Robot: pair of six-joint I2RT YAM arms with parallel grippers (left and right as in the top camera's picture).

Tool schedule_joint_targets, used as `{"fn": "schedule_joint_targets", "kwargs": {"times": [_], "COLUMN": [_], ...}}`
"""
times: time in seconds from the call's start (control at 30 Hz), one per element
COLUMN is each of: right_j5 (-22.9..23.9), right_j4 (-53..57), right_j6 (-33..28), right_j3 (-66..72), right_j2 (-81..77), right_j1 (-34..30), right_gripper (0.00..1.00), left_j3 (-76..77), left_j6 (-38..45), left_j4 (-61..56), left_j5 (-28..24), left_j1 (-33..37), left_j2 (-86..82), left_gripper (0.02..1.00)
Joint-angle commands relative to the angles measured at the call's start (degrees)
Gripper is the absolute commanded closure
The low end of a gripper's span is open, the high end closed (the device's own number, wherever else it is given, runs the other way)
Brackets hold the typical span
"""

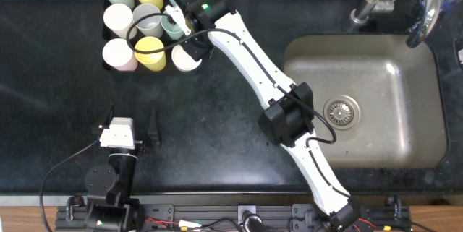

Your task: Store Cups

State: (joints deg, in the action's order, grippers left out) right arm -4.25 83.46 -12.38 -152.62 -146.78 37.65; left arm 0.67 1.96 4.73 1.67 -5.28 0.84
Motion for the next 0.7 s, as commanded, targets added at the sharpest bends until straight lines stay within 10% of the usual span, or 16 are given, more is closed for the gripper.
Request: {"fn": "schedule_joint_targets", "kwargs": {"times": [0.03, 0.07, 0.7], "right_j5": [0.1, 0.5, 10.5], "right_j4": [-1.2, -1.4, 1.1], "right_j6": [-0.5, -0.5, 6.3], "right_j3": [-0.4, -0.4, -11.8], "right_j2": [-0.8, -0.8, 10.6], "right_j1": [0.7, 0.7, -2.5], "right_gripper": [0.152, 0.003, 0.003], "left_j3": [-0.2, -0.2, -0.2], "left_j6": [1.0, 1.0, 1.0], "left_j4": [-0.1, -0.1, -0.1], "left_j5": [-0.6, -0.6, -0.6], "left_j1": [0.0, 0.0, 0.0], "left_j2": [-0.7, -0.7, -0.7], "left_gripper": [0.018, 0.018, 0.018]}}
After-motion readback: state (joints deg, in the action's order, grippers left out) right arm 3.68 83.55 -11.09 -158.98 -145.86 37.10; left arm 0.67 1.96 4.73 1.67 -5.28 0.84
